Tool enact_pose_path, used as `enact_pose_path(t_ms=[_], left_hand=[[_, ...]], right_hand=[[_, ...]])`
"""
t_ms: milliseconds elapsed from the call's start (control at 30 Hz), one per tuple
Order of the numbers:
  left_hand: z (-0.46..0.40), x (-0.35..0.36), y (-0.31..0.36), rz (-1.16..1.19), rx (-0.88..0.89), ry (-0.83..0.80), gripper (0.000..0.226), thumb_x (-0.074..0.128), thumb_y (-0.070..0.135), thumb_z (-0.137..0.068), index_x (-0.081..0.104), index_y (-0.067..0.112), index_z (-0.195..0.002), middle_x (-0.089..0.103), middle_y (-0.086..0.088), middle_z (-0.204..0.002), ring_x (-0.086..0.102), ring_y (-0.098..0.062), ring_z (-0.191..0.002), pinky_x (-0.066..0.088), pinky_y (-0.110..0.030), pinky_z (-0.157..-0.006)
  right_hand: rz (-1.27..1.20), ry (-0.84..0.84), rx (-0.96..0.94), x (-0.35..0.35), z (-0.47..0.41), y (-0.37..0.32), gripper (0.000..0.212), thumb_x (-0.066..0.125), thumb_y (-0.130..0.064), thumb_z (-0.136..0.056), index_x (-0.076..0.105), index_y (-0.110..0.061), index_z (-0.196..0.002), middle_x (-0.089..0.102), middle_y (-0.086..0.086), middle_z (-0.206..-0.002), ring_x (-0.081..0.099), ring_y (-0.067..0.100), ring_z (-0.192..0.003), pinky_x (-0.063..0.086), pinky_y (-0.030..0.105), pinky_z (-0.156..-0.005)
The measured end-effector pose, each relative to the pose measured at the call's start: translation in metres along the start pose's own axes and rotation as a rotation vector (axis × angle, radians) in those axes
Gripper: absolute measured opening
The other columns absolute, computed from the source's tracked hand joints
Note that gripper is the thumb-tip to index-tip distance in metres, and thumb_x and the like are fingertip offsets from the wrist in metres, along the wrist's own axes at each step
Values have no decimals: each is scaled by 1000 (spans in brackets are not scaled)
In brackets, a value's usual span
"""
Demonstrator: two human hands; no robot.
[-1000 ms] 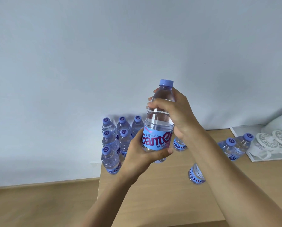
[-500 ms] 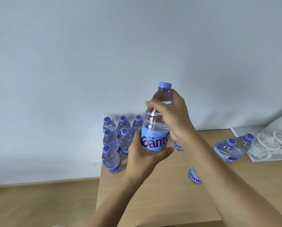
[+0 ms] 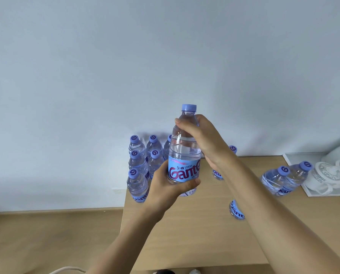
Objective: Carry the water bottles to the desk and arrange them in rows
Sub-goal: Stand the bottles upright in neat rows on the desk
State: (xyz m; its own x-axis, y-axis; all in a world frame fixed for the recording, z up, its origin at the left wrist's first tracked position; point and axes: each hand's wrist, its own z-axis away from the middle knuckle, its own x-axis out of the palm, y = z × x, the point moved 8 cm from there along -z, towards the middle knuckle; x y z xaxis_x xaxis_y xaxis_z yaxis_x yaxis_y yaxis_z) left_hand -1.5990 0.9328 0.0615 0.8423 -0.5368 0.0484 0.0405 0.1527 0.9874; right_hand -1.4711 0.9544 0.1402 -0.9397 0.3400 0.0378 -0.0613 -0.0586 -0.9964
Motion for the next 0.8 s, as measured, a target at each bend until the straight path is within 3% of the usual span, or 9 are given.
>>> enact_pose_path(t_ms=[133, 200, 300, 400, 533, 700, 800], left_hand=[[2, -9, -18, -14, -44, -1, 49, 87, 21, -62, 64, 16, -105, 74, -3, -92, 72, -19, -85, 56, -24, -69], [4, -12, -28, -18, -66, -7, 47, 87, 18, -66, 63, 18, -106, 74, 0, -93, 71, -15, -86, 56, -23, -70], [5, -17, -43, -43, -107, 5, 46, 86, 15, -69, 61, 17, -108, 73, 0, -95, 70, -16, -89, 57, -23, -70], [3, -24, -60, -64, -145, 23, 46, 85, 11, -71, 59, 13, -109, 72, -9, -97, 70, -23, -86, 58, -28, -69], [0, -34, -86, -92, -154, 63, 51, 85, 6, -67, 59, 15, -110, 72, -8, -99, 69, -17, -83, 57, -25, -66], [-8, -53, -126, -310, -121, 163, 68, 92, 22, -51, 62, 15, -112, 65, -8, -109, 59, -28, -107, 52, -48, -90], [-11, -61, -155, -391, -118, 220, 77, 95, 24, -46, 61, 13, -115, 65, -5, -110, 57, -30, -107, 49, -49, -92]], right_hand=[[11, -6, 5, 4, 1, 18, 35, 71, -34, -87, 62, -3, -101, 72, 18, -104, 67, 38, -102, 53, 52, -95], [33, 5, 3, 5, 1, 27, 34, 72, -34, -86, 65, -4, -99, 73, 15, -101, 70, 32, -95, 53, 52, -94], [79, -16, -14, 10, 1, 39, 24, 72, -30, -88, 68, -7, -97, 73, 4, -87, 68, 12, -77, 57, 39, -83], [93, -52, -3, 15, 2, 53, 25, 73, -28, -85, 69, -7, -97, 73, -4, -81, 70, 10, -76, 55, 28, -72], [136, -76, 37, 16, 4, 81, 24, 77, -32, -79, 71, -14, -93, 73, 0, -90, 69, 15, -88, 55, 39, -88], [165, -103, 84, 24, 12, 123, 14, 78, -17, -84, 71, -14, -95, 75, 1, -94, 70, 15, -92, 55, 43, -93], [243, -111, 111, 30, 18, 145, 22, 79, -19, -82, 70, -12, -101, 75, 5, -100, 70, 18, -95, 54, 42, -92]])
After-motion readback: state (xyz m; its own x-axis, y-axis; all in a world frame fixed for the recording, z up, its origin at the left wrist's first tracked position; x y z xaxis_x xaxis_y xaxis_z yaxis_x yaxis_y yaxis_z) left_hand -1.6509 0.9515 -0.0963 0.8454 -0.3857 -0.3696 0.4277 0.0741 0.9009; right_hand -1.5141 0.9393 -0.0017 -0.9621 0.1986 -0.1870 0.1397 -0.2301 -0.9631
